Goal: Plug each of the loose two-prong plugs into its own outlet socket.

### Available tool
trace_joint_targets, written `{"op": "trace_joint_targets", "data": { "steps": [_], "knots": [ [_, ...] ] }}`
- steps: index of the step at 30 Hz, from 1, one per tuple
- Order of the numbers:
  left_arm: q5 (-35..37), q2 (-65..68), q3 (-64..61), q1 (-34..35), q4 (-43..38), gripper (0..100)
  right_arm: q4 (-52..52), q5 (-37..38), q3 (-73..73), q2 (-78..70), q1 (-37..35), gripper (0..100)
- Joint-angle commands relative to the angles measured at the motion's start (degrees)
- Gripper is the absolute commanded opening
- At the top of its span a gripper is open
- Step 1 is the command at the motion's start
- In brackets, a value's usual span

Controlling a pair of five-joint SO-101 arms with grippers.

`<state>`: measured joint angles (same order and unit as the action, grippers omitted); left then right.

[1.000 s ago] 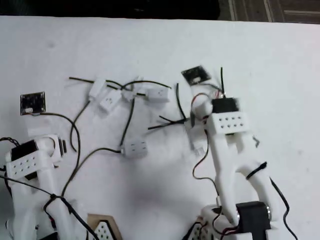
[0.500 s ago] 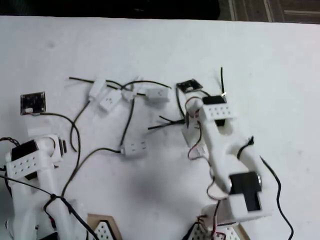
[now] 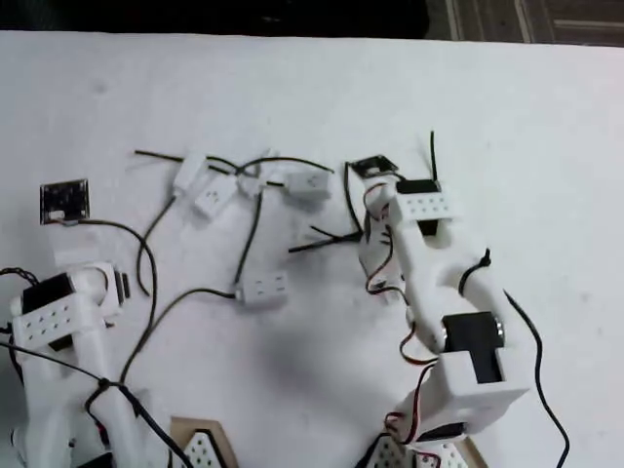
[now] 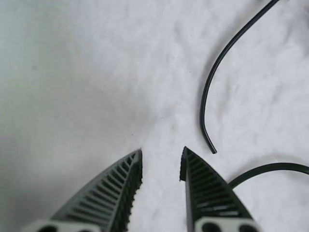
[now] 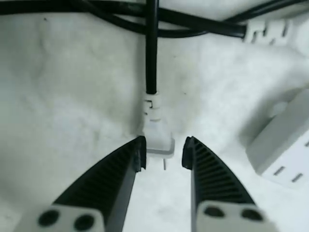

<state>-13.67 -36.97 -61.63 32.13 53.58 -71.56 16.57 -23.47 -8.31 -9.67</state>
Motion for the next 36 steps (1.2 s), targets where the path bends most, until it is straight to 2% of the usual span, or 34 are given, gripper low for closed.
{"op": "trace_joint_targets", "data": {
  "steps": [1, 5, 9, 15, 20, 25, 36],
  "knots": [
    [0.09, -1.36, 0.26, -0.13, -0.88, 15, 0.57, -0.44, 1.58, 0.04, -1.71, 13.7],
    [0.09, -1.36, 0.26, -0.13, -0.88, 15, 0.48, -0.62, 1.49, 0.04, -4.79, 13.7],
    [0.09, -1.36, 0.26, -0.04, -0.88, 15, 0.48, -4.13, 1.49, 0.04, -6.46, 13.1],
    [0.09, -1.36, 0.26, -0.04, -0.88, 15, 0.31, -4.04, 1.67, 0.04, -6.55, 2.3],
    [0.09, -1.36, 0.26, -0.04, -0.79, 15, 0.22, -3.96, 1.67, 0.04, -6.64, 1.7],
    [0.09, -1.36, 0.26, -0.04, -0.79, 15, -3.30, 0.35, 1.76, 0.04, -6.81, 1.7],
    [0.00, -1.36, 0.26, -0.04, -0.79, 15, -10.07, 0.70, 1.85, 0.04, -13.58, 2.2]
  ]
}}
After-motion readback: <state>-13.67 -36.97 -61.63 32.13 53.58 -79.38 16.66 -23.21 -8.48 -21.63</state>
